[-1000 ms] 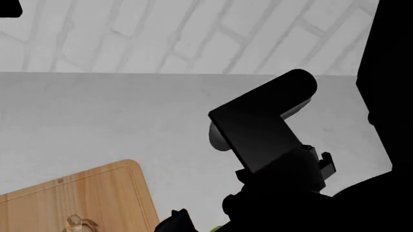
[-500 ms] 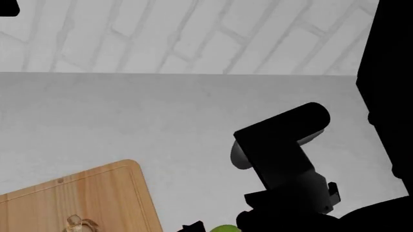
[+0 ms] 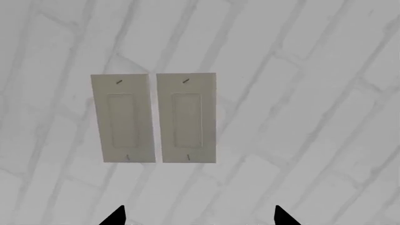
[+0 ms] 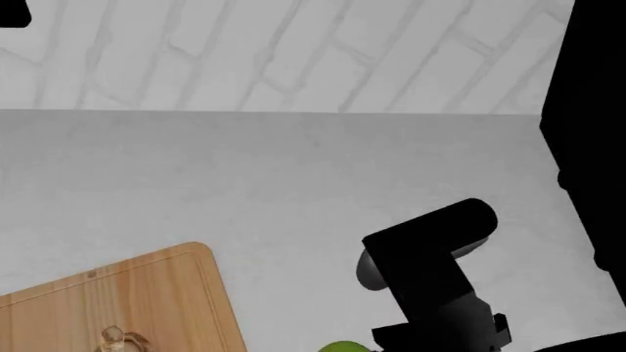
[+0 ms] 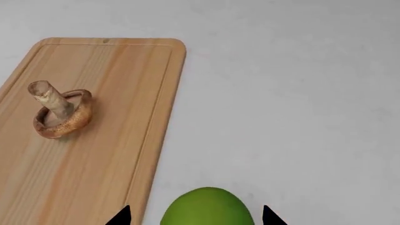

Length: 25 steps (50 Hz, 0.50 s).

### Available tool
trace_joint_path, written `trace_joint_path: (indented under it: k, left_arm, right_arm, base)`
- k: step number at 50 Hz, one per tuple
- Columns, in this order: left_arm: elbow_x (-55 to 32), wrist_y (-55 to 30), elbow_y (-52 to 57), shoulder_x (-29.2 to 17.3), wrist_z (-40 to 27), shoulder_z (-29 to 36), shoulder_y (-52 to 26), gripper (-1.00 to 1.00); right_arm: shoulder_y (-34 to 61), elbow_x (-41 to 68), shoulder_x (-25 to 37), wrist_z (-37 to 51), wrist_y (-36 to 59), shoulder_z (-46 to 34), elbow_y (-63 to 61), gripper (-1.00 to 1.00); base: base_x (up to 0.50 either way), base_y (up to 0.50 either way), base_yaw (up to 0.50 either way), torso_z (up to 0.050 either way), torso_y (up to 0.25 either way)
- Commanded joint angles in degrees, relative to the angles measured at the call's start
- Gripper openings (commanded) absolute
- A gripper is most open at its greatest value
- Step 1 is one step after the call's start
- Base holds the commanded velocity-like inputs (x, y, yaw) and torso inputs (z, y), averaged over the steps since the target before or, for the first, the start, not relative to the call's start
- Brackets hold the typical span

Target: Clear the non-vegetable object off the cutting board and place the vegetables onto it.

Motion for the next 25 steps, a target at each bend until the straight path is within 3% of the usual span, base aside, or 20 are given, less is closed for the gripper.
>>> trace_joint_path:
  k: [1, 23, 24, 25]
  left_arm:
    - [-0.81, 0.55, 0.46, 1.22, 2.08, -1.96, 0.43, 1.00]
    - [-1.30, 0.76, 0.51, 1.08, 1.77, -2.06, 0.70, 1.00]
    - [-1.34, 0.74, 0.50, 1.09, 1.74, -2.07, 0.63, 1.00]
    - [-1.33, 0.76, 0.48, 1.09, 1.74, -2.01, 0.60, 1.00]
  right_arm:
    - [-3.55, -4.50, -1.13, -2.43, -1.35, 0.80, -1.15, 1.00]
    - [-8.42, -8.87, -1.36, -3.98, -2.66, -0.87, -0.60, 1.00]
    - [-8.22, -8.82, -1.30, -3.82, -2.59, -0.79, -0.73, -1.00]
    - [-7.95, -8.53, -1.25, -3.67, -2.44, -0.73, -0.95, -1.00]
  base:
    - [0.00, 0.00, 0.00, 0.000, 0.000]
    - [0.00, 0.00, 0.00, 0.000, 0.000]
    - [0.00, 0.00, 0.00, 0.000, 0.000]
    - [0.00, 0.00, 0.00, 0.000, 0.000]
